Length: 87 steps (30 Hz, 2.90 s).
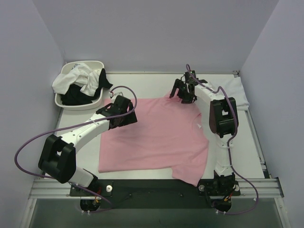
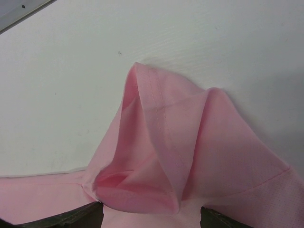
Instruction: Fold and stack the t-shirts
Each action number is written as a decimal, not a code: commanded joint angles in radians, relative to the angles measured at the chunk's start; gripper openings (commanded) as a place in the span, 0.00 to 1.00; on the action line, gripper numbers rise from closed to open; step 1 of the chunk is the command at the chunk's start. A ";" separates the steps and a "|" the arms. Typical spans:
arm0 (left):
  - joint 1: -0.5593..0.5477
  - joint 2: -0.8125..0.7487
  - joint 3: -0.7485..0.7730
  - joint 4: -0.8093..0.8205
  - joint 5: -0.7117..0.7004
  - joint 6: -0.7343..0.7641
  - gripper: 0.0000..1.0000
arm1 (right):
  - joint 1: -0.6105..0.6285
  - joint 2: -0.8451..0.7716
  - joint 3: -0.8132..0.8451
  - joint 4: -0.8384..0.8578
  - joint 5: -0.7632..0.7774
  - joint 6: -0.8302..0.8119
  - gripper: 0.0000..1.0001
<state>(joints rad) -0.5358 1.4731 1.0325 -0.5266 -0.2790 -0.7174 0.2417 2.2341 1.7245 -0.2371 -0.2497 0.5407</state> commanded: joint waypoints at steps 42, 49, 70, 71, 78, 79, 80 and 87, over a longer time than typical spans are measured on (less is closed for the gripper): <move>-0.006 -0.007 -0.002 0.033 0.001 0.007 0.96 | -0.001 -0.013 0.076 -0.034 0.036 -0.010 0.81; -0.006 -0.007 -0.008 0.036 0.001 0.007 0.96 | 0.010 0.021 0.104 -0.028 0.021 0.007 0.82; -0.004 0.004 -0.012 0.042 0.006 0.003 0.97 | 0.022 0.038 0.086 -0.019 0.024 0.011 0.82; -0.004 0.004 -0.012 0.043 0.006 0.003 0.97 | 0.024 0.039 0.084 -0.018 0.024 0.011 0.82; -0.004 0.001 -0.014 0.043 0.006 0.006 0.97 | 0.027 0.096 0.141 -0.004 -0.002 0.031 0.82; -0.004 0.003 -0.012 0.042 0.004 0.006 0.96 | 0.025 0.104 0.164 -0.004 -0.006 0.036 0.82; -0.004 0.004 -0.012 0.042 0.004 0.004 0.96 | 0.027 0.111 0.179 -0.004 -0.016 0.045 0.82; -0.004 0.006 -0.014 0.042 0.000 0.009 0.96 | 0.034 0.182 0.296 0.010 -0.039 0.083 0.82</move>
<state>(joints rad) -0.5358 1.4742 1.0210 -0.5190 -0.2790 -0.7174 0.2638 2.3814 1.9476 -0.2337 -0.2611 0.5854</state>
